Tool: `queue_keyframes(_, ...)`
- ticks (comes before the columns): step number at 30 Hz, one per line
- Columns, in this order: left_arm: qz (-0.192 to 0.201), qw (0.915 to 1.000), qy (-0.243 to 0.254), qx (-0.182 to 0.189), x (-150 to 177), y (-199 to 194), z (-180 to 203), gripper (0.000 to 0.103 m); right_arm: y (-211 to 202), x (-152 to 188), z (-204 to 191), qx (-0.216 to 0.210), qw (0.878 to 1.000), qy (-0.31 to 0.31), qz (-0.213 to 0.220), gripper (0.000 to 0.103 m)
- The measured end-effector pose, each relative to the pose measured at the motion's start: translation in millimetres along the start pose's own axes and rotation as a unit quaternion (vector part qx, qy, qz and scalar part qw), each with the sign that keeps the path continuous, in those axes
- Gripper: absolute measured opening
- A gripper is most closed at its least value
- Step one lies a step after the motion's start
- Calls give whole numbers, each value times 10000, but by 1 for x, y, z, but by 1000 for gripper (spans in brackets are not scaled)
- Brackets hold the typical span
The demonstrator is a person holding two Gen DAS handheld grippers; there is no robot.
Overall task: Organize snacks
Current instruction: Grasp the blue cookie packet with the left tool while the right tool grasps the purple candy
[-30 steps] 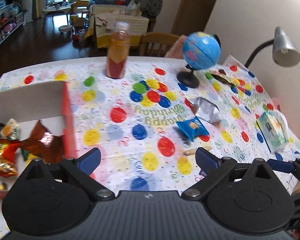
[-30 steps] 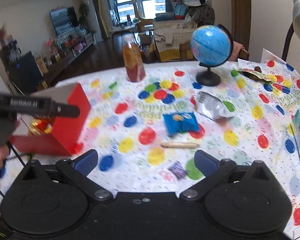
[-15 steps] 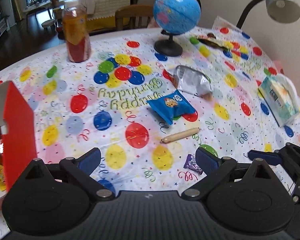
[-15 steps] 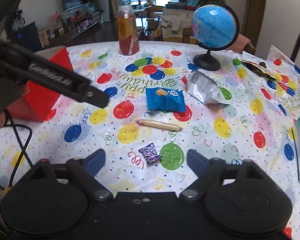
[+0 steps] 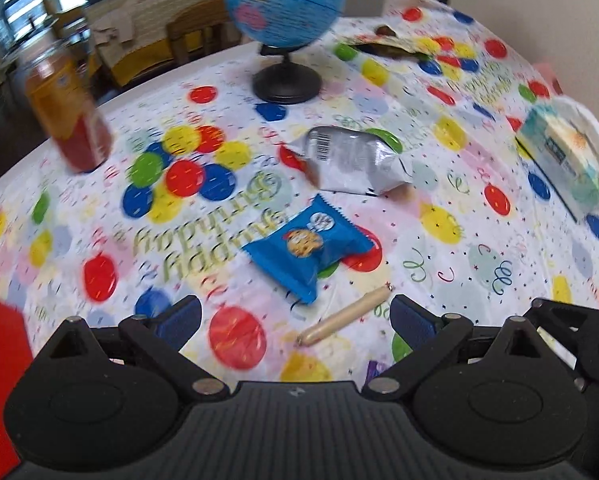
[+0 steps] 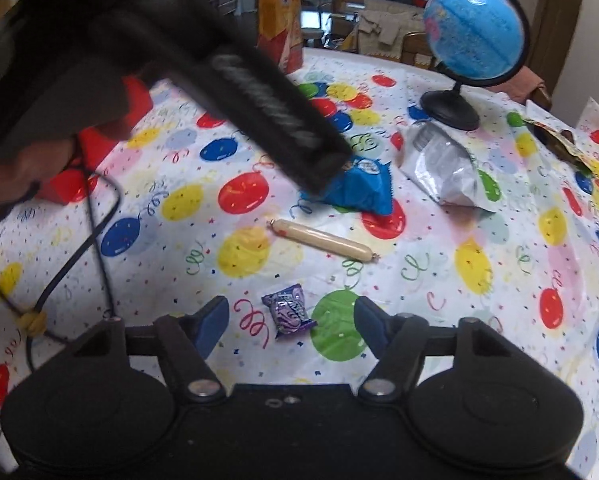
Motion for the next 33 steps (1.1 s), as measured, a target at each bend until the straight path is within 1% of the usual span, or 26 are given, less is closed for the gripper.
queue_keyframes(1, -36, 9999, 115, -5, -5, 5, 2, 101, 3, -1, -1, -35, 10000, -37, -46, 58)
queue_keyframes(5, -200, 9990, 401, -64, -23, 23, 4, 101, 11, -5, 0, -137, 9998, -40, -144, 57)
queue_keyframes(8, -310, 9983, 487, -82, -34, 36, 2, 101, 16, -7, 2, -187, 9996, 29, -190, 52)
queue_keyframes(11, -432, 9974, 571, -89, -42, 49, 0, 101, 21, -8, 3, -151, 9997, 59, -202, 50)
queue_keyframes(13, -489, 9969, 603, -99, -45, 56, -1, 100, 23, -8, 1, -98, 9997, -4, -209, 45)
queue_keyframes(14, -506, 9969, 602, -92, -47, 58, -1, 99, 24, -8, 1, -50, 9998, -57, -209, 45)
queue_keyframes(17, -558, 9965, 616, -26, -49, 64, -1, 94, 27, -7, -1, 23, 9997, -156, -211, 42)
queue_keyframes(19, -584, 9964, 621, 13, -50, 68, -1, 89, 29, -7, 0, 37, 9996, -108, -257, 41)
queue_keyframes(21, -617, 9964, 583, 47, -52, 71, -3, 78, 31, -7, 0, 36, 9996, -66, -278, 40)
queue_keyframes(23, -623, 9965, 534, 128, -53, 72, -4, 75, 31, -7, -1, 77, 9996, -86, -254, 37)
queue_keyframes(26, -588, 9970, 465, 197, -53, 71, -6, 71, 31, -7, -4, 63, 9996, -74, -275, 29)
queue_keyframes(28, -551, 9973, 442, 178, -52, 70, -7, 66, 31, -9, -4, 50, 9995, -51, -300, 21)
queue_keyframes(29, -544, 9975, 419, 152, -52, 69, -8, 60, 31, -9, -5, 53, 9995, -32, -305, 21)
queue_keyframes(31, -521, 9980, 334, 148, -50, 67, -10, 59, 30, -8, -4, 55, 9995, 23, -309, 18)
queue_keyframes(33, -475, 9985, 250, 118, -48, 65, -13, 58, 29, -8, -3, 60, 9994, 113, -312, 18)
Point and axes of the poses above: each gripper's, at about its wrist camera, not at the fingertips, and y roughly the way its jaws point, z to its right, x to its underside, the point moved 5 cm from there along y, roughly the way its jaws point, and after that the axes turned 14 degrees about -z, right-handed, at the moved point
